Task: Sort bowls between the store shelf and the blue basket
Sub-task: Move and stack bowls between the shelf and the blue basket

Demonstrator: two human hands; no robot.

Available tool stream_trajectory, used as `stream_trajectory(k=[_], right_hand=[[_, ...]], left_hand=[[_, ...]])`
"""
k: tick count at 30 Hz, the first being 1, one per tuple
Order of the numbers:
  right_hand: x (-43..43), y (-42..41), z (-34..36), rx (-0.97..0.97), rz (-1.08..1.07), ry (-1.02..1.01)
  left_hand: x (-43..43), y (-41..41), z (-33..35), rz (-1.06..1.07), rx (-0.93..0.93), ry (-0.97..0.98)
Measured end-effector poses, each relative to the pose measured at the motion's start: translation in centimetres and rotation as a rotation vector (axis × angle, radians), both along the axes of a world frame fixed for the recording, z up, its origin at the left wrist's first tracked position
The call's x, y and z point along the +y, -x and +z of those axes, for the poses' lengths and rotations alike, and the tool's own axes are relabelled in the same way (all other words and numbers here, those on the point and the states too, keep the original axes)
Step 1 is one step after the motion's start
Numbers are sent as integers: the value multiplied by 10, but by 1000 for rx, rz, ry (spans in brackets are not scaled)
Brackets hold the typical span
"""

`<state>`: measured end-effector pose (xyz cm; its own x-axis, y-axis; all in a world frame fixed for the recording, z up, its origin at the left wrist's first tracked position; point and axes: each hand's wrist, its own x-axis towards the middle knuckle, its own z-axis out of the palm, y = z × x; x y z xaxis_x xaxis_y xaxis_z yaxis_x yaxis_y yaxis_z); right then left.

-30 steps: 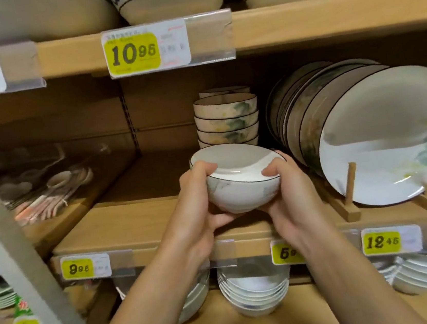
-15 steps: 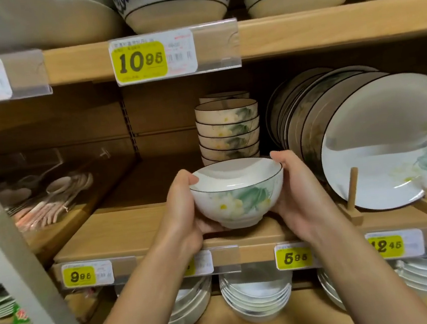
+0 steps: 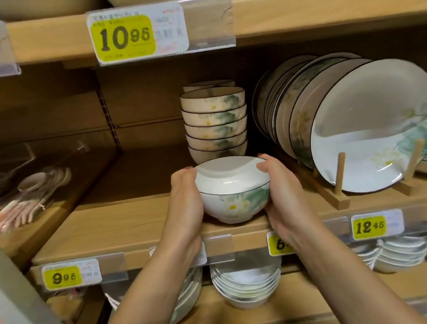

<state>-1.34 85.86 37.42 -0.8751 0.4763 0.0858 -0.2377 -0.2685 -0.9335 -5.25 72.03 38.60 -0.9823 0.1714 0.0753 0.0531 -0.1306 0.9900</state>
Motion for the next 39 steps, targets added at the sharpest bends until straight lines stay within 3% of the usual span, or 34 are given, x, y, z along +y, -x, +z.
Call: stream_trajectory(k=[14, 31, 35, 39], right_hand=[[4, 11, -1, -30, 4, -149], [9, 13, 1, -34, 50, -229], [13, -3, 9, -30, -46, -341], [9, -28, 12, 135, -123, -431]], left_hand=[[14, 27, -11, 114, -78, -167], [14, 23, -1, 186, -98, -184], [0, 8, 12, 259, -6, -224], [-25, -21, 19, 308, 105, -291]])
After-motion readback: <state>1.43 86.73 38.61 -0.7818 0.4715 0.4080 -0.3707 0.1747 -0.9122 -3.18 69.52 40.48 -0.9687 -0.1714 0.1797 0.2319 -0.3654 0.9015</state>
